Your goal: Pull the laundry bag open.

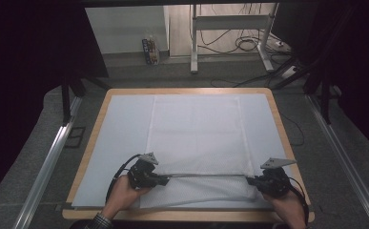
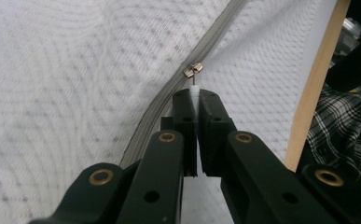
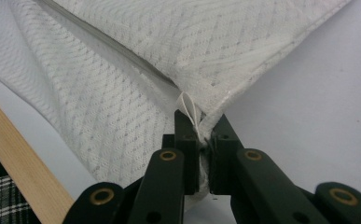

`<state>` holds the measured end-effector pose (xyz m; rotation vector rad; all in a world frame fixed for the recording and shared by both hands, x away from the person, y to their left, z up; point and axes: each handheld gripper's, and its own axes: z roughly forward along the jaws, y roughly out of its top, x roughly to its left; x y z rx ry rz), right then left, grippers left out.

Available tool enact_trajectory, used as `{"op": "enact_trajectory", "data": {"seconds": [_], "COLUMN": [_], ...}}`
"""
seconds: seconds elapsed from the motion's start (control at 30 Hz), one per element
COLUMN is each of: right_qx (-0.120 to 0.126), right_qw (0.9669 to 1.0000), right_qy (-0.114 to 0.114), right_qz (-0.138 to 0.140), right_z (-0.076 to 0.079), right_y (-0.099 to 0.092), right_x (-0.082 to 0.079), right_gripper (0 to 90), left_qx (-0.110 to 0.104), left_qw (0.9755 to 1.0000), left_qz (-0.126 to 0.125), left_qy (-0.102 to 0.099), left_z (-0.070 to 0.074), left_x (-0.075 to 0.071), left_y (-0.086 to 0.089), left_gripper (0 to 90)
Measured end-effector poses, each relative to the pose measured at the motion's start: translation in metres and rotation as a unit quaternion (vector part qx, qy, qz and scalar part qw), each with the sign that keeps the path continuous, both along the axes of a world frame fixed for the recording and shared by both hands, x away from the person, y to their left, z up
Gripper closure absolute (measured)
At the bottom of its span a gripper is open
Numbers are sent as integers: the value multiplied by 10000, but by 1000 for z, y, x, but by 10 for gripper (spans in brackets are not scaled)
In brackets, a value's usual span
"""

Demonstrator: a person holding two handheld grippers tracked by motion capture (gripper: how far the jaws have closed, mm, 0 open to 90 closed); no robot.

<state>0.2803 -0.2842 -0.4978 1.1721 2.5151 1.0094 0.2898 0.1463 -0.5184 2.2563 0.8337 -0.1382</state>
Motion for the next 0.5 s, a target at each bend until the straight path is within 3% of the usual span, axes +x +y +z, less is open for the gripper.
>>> {"op": "enact_trajectory", "data": {"seconds": [0.5], "right_qx": [-66], "right_qw": [10000], "right_qy": [33], "right_qz": [-35], "right_z": [0], "right_y": [-1], "right_x": [0], "right_gripper": [840], "left_qx": [45], "left_qw": [9994], "left_qz": [353], "left_qy": [-36], "left_z": [1], "left_x": [-11], "left_y": [31], "left_gripper": [877]}}
